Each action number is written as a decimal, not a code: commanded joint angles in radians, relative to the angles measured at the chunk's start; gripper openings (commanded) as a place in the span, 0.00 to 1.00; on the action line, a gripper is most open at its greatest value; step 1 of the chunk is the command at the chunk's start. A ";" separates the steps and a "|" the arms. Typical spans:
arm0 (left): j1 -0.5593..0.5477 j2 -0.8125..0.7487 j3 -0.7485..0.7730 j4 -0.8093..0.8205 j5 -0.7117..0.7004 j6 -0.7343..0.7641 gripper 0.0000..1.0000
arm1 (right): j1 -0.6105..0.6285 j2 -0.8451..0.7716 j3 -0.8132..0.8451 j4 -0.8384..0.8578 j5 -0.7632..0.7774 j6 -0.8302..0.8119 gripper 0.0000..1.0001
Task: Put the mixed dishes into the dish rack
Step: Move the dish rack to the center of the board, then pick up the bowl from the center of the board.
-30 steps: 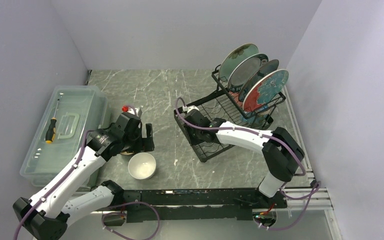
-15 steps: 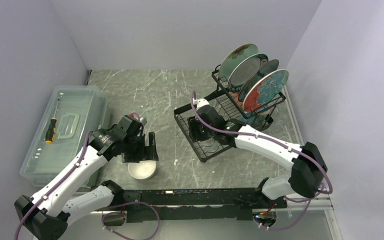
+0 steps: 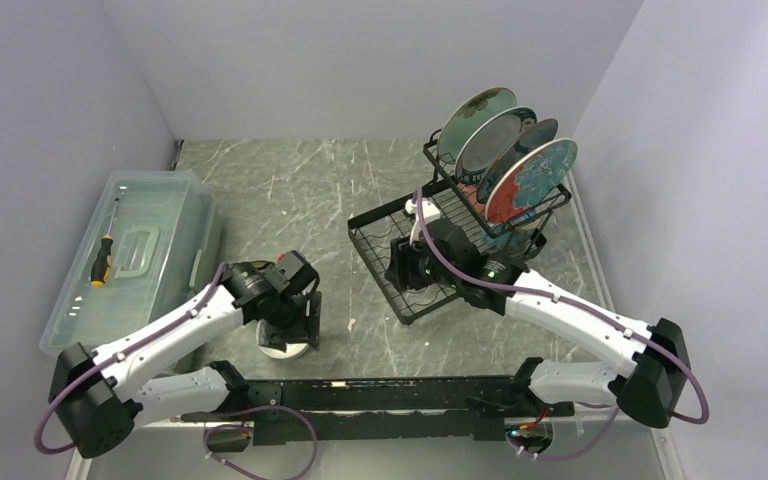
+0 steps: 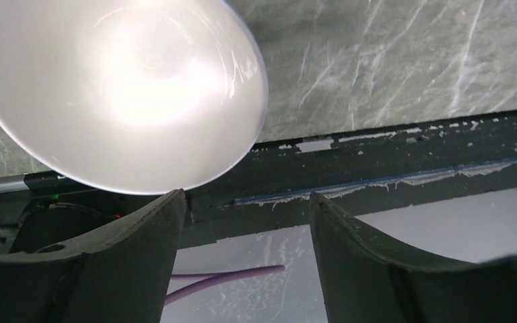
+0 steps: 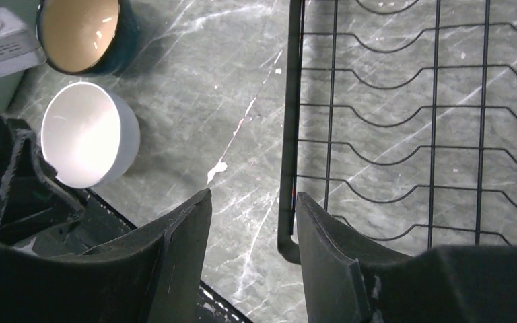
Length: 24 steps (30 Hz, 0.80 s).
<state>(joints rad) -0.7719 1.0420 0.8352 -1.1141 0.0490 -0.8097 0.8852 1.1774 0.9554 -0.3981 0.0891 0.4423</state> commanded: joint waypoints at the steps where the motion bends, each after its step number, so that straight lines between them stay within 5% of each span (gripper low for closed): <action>1: -0.040 0.047 0.027 0.050 -0.094 -0.066 0.71 | 0.004 -0.040 -0.038 0.036 -0.021 0.024 0.52; 10: -0.077 0.161 0.044 0.085 -0.223 -0.075 0.65 | 0.008 -0.090 -0.091 0.063 -0.040 0.043 0.52; 24: -0.092 0.256 0.029 0.223 -0.184 -0.049 0.48 | 0.014 -0.099 -0.113 0.064 -0.050 0.052 0.52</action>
<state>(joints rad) -0.8558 1.2827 0.8383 -0.9314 -0.1287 -0.8581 0.8928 1.0977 0.8494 -0.3721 0.0456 0.4824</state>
